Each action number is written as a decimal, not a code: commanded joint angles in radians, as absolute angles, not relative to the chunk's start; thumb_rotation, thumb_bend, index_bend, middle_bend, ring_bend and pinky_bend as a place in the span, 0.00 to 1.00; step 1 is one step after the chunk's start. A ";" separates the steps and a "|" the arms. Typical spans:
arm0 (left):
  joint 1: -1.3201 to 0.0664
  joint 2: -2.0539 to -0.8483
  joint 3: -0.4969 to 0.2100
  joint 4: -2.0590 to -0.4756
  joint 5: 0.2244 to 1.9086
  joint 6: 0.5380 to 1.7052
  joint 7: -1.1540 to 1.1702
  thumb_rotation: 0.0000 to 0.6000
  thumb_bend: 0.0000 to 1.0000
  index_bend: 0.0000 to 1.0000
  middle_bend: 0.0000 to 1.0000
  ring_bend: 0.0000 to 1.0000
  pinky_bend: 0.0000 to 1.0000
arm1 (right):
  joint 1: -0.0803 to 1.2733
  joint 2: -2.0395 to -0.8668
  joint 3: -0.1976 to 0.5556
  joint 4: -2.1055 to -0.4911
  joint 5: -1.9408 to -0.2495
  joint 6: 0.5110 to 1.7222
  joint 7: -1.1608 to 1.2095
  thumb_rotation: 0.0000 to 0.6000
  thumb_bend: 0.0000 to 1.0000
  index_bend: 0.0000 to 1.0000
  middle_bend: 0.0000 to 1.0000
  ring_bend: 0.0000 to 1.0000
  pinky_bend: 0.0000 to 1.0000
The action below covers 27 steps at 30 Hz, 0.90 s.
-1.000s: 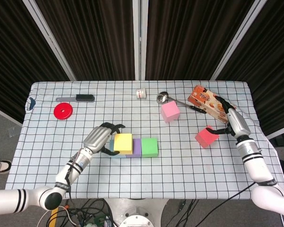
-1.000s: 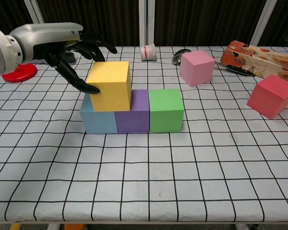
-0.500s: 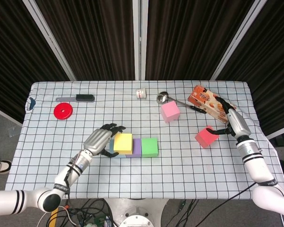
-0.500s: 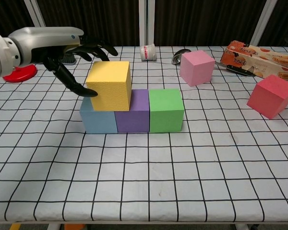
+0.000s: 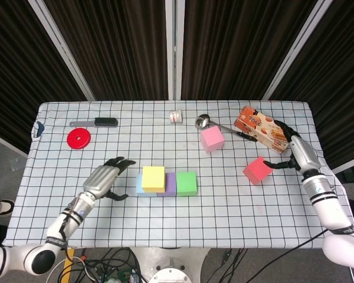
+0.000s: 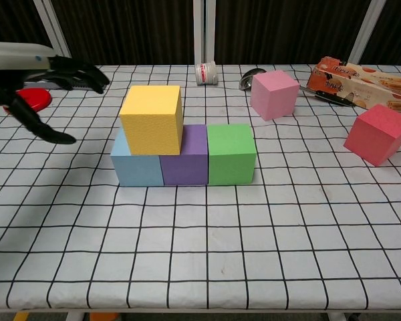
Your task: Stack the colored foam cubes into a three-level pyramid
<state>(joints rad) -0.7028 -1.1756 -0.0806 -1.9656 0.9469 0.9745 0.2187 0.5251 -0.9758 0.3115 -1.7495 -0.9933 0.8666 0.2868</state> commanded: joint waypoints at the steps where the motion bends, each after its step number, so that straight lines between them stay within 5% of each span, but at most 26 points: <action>1: -0.619 -1.074 -0.047 -1.950 0.922 0.995 0.115 1.00 0.16 0.11 0.10 0.01 0.09 | 0.515 -0.942 0.283 -1.754 -1.032 0.867 0.235 1.00 0.07 0.00 0.06 0.00 0.00; 12: -0.435 -1.132 -0.098 -1.702 0.989 1.212 -0.105 1.00 0.16 0.11 0.11 0.01 0.09 | 0.564 -0.955 0.139 -1.645 -1.220 0.843 -0.115 1.00 0.07 0.00 0.12 0.00 0.00; 27: -0.385 -1.230 -0.149 -1.567 0.999 1.237 -0.101 1.00 0.16 0.11 0.11 0.01 0.09 | 0.624 -1.122 0.075 -1.444 -1.364 0.830 -0.191 1.00 0.07 0.00 0.11 0.00 0.00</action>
